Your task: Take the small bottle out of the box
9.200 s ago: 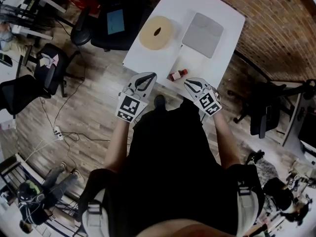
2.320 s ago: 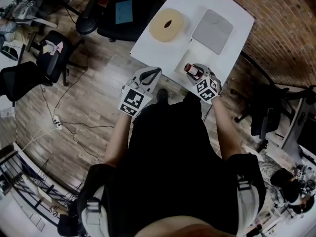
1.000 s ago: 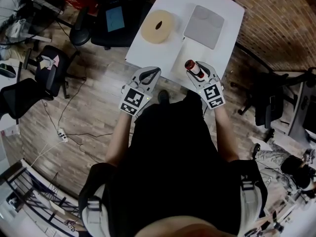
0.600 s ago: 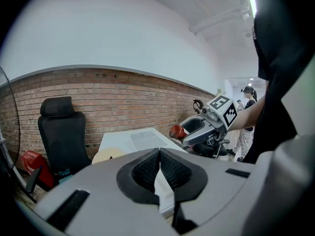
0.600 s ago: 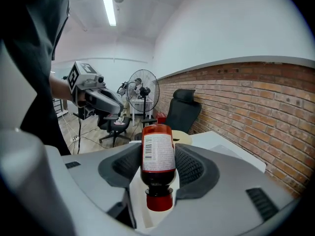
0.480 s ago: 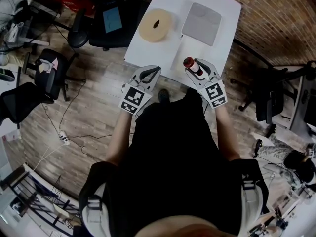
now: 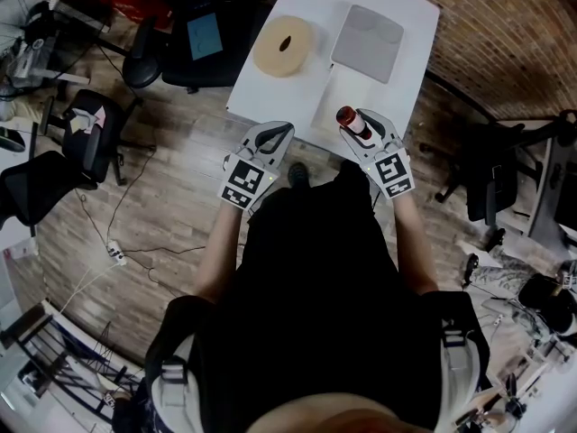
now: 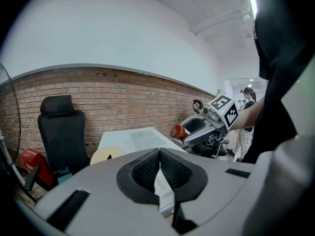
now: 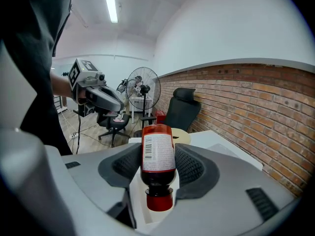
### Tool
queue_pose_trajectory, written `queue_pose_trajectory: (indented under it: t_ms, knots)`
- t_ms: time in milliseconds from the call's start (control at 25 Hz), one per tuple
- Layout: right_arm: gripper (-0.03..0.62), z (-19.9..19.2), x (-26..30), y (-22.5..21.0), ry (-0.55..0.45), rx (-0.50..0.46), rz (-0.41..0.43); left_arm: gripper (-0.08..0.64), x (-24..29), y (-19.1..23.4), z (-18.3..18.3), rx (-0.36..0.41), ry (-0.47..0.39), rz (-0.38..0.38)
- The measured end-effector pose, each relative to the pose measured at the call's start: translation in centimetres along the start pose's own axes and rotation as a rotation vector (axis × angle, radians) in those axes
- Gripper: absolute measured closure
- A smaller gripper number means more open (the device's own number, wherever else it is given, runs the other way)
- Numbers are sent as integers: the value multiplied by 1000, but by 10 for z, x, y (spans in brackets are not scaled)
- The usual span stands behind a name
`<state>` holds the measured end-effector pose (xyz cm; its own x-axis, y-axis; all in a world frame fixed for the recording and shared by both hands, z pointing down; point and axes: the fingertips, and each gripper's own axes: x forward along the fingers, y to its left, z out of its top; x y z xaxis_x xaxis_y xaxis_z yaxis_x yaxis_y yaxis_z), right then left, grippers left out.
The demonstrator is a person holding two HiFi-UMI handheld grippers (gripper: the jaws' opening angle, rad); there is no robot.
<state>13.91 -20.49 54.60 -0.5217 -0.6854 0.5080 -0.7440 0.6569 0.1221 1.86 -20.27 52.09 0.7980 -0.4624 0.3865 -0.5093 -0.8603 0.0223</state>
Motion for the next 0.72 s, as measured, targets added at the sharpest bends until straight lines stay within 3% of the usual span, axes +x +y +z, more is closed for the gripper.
queue_pose_trajectory:
  t_ms: [720]
  knots:
    - [380, -6, 2, 0, 23, 4, 11, 541, 7, 4, -4, -24, -6, -4]
